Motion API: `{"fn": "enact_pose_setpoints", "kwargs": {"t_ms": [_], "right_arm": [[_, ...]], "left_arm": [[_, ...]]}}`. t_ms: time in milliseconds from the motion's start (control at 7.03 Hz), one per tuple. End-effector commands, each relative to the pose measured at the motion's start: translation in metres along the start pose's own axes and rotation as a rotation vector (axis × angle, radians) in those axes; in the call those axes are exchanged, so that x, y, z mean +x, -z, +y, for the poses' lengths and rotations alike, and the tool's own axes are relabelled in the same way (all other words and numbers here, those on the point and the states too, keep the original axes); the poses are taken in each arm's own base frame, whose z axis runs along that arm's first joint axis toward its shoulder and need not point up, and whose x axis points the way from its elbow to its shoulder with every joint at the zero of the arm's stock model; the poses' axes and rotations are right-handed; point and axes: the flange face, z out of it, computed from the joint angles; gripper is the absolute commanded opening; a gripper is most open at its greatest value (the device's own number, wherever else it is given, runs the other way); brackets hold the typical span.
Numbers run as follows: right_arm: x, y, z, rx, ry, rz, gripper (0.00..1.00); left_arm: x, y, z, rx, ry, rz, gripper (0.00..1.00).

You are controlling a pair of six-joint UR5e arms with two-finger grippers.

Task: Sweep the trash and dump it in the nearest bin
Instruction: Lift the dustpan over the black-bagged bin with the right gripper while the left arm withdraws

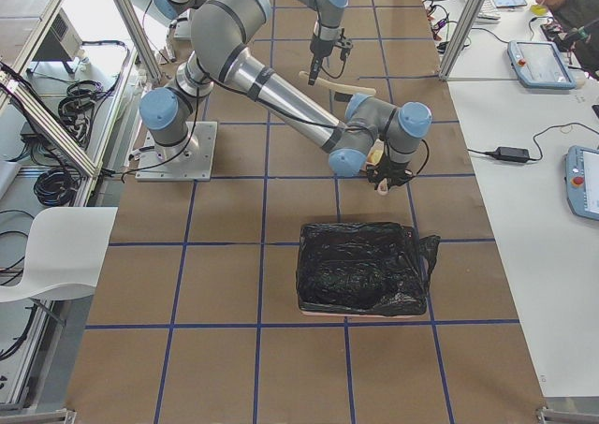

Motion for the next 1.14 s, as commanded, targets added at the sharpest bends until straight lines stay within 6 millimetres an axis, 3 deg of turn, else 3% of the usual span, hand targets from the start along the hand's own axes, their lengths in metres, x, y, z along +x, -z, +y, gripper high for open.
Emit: {"fn": "enact_pose_setpoints", "kwargs": {"t_ms": [0, 142, 285, 427, 711, 854, 996], "right_arm": [[-0.002, 0.004, 0.01, 0.063, -0.043, 0.018, 0.06], [-0.008, 0.005, 0.04, 0.11, -0.113, 0.016, 0.06], [-0.015, 0.015, 0.061, 0.116, -0.147, 0.005, 0.06], [-0.023, 0.042, 0.063, 0.115, -0.167, 0.022, 0.06], [-0.046, 0.098, 0.072, 0.11, -0.262, 0.06, 0.05], [-0.06, 0.13, 0.088, 0.086, -0.338, 0.1, 0.06], [-0.077, 0.147, 0.116, 0.052, -0.379, 0.111, 0.06]], "left_arm": [[-0.054, -0.028, 0.072, 0.046, 0.045, 0.024, 0.0], [-0.087, -0.049, 0.095, 0.055, 0.079, 0.024, 0.0], [-0.106, -0.061, 0.126, 0.041, 0.088, 0.021, 0.0], [-0.12, -0.067, 0.153, 0.019, 0.092, 0.008, 0.0], [-0.125, -0.08, 0.168, -0.009, 0.091, 0.0, 0.0], [-0.124, -0.085, 0.167, -0.02, 0.102, -0.005, 0.0], [-0.124, -0.088, 0.165, -0.027, 0.114, -0.006, 0.0]]}}
